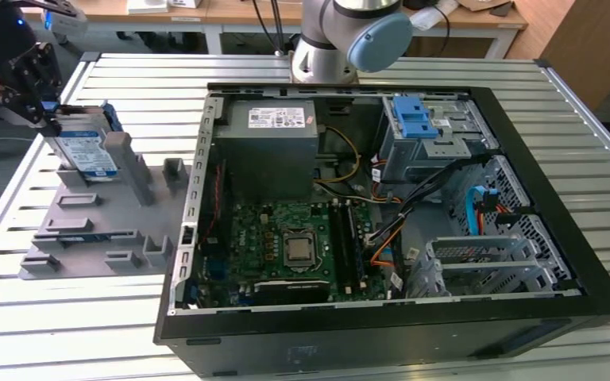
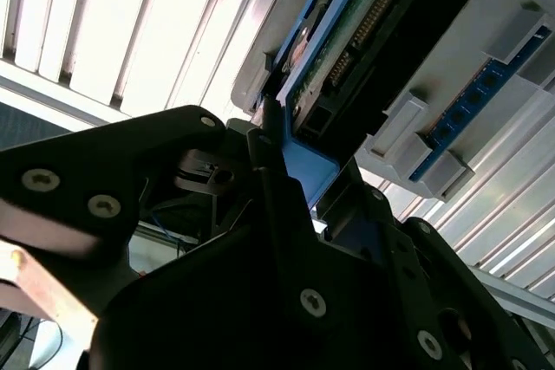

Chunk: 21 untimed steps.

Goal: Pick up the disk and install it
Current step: 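Pick up the disk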

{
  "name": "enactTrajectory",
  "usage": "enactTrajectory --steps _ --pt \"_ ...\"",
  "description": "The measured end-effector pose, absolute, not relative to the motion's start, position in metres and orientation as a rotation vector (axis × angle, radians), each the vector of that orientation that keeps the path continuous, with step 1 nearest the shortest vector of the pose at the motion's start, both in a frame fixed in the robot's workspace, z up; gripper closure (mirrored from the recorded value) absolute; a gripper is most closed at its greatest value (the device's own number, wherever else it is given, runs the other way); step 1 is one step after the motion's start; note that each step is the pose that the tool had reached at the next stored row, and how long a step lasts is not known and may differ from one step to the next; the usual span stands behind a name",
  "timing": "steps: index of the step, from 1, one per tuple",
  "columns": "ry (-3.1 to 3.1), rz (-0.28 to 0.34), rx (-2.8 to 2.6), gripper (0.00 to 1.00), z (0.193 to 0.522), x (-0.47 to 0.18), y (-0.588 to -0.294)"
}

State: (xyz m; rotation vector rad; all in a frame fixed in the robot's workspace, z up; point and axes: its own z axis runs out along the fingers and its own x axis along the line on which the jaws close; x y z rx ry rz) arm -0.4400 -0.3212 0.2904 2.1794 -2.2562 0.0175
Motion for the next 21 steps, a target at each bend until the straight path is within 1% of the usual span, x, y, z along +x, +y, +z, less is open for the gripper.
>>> enactTrajectory --steps 5,6,21 --pt "-2.256 0.017 2.179 0.6 0.2904 -0.4401 -0.3212" --pt "-2.256 0.017 2.179 0.64 0.2903 -0.44 -0.3212" --pt "-2.256 0.017 2.18 0.64 0.2938 -0.44 -0.3212"
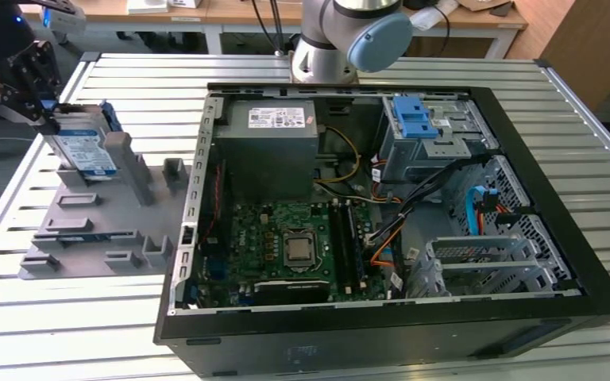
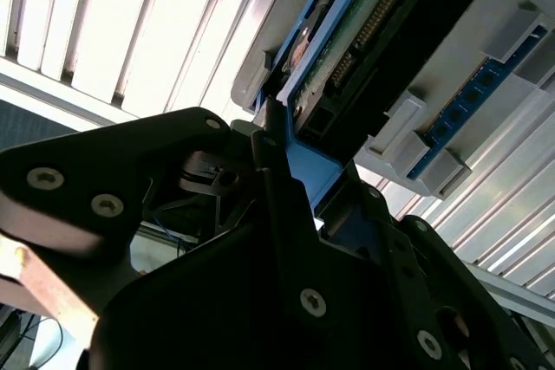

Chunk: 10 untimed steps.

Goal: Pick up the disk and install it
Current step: 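Pick up the disk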

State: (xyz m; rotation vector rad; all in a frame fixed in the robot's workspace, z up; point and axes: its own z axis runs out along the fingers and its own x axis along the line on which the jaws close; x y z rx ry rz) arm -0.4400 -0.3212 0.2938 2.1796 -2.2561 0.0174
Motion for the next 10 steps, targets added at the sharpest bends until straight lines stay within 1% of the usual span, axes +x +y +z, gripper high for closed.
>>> enactTrajectory --steps 8,9,10 --pt "-2.256 0.017 2.179 0.62 0.2937 -0.4401 -0.3212" --pt "-2.256 0.017 2.179 0.56 0.2934 -0.4401 -0.3212" --pt "-2.256 0.017 2.18 0.56 0.293 -0.44 -0.3212"
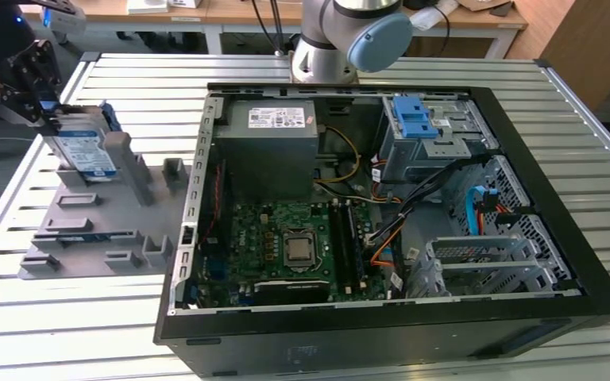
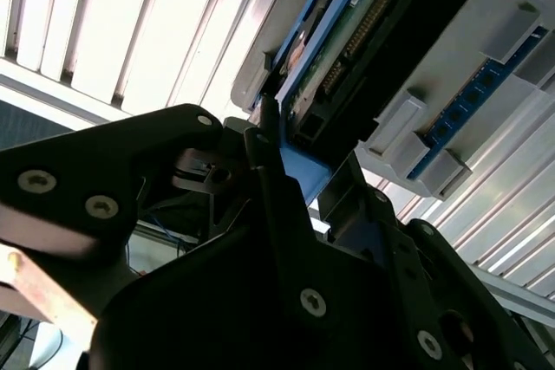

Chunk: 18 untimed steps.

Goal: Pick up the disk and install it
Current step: 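Pick up the disk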

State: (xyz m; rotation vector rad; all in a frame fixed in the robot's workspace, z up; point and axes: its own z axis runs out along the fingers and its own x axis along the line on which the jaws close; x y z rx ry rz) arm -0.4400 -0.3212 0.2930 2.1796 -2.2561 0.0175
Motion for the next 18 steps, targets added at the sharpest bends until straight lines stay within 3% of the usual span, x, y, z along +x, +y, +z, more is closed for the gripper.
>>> enactTrajectory --steps 18 --pt "-2.256 0.017 2.18 0.58 0.2884 -0.4401 -0.3212"
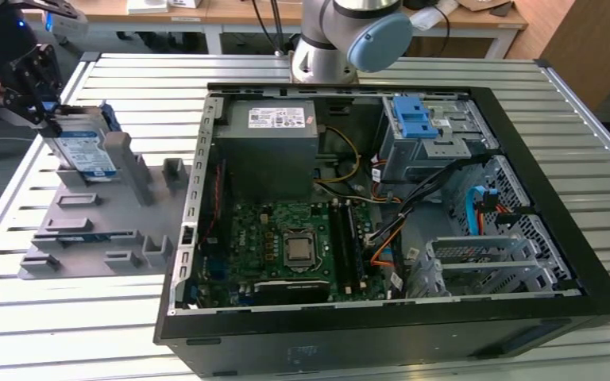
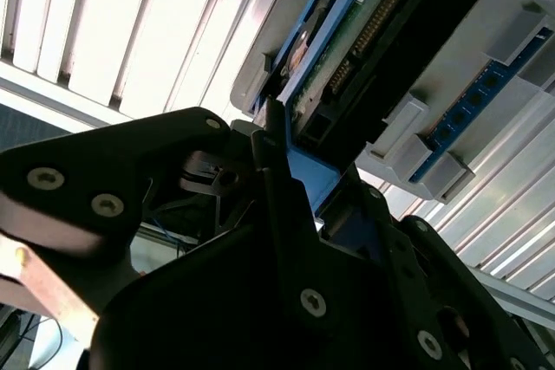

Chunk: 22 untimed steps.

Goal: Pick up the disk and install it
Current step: 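Pick up the disk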

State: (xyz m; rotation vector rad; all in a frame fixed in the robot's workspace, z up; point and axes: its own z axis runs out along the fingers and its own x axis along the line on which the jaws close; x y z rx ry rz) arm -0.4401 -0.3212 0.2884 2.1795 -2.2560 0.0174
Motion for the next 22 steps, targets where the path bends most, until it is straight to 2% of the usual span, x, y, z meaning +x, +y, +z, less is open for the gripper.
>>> enactTrajectory --steps 1,2,22 --pt "-2.256 0.017 2.18 0.58 0.2884 -0.4401 -0.3212" --pt "-2.256 0.017 2.18 0.64 0.2884 -0.4401 -0.3212" --pt "-2.256 0.017 2.18 0.64 0.2932 -0.4401 -0.3212"
